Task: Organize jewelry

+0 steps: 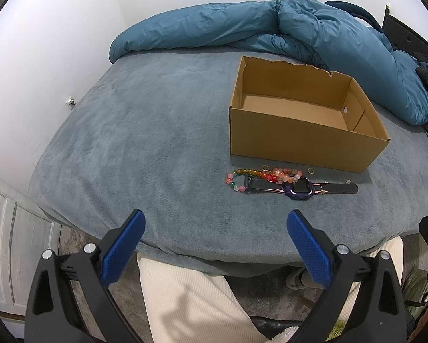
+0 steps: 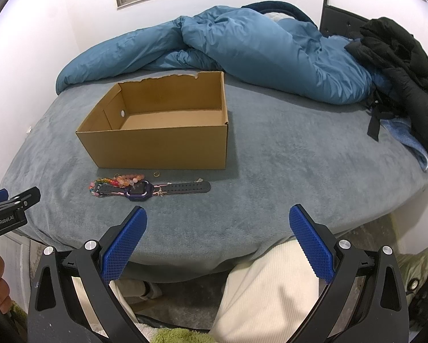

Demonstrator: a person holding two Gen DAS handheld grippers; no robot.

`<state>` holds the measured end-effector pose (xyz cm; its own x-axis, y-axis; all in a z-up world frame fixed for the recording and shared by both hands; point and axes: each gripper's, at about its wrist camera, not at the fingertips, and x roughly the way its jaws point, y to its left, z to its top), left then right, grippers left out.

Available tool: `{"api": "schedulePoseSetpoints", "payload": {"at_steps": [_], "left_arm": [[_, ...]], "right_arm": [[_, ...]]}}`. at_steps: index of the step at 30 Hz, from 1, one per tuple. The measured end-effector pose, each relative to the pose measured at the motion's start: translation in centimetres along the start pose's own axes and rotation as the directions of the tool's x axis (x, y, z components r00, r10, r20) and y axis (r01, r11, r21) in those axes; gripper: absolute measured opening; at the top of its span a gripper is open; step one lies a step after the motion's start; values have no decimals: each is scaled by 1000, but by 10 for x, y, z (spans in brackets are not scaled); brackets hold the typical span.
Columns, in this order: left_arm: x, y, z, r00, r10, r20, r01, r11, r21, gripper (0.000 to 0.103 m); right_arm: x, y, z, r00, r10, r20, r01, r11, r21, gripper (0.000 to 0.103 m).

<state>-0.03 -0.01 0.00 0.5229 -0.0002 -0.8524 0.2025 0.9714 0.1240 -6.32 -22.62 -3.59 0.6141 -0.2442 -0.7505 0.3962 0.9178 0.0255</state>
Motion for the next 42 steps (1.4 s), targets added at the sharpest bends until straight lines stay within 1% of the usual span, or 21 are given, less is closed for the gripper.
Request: {"api": "schedulePoseSetpoints", "payload": {"at_steps": [42], "left_arm": [[0, 0, 0, 1000, -2, 0, 2, 1000, 2, 97]], "right_arm": [[0, 1, 0, 1000, 1, 3, -1, 1000, -1, 96]]}}
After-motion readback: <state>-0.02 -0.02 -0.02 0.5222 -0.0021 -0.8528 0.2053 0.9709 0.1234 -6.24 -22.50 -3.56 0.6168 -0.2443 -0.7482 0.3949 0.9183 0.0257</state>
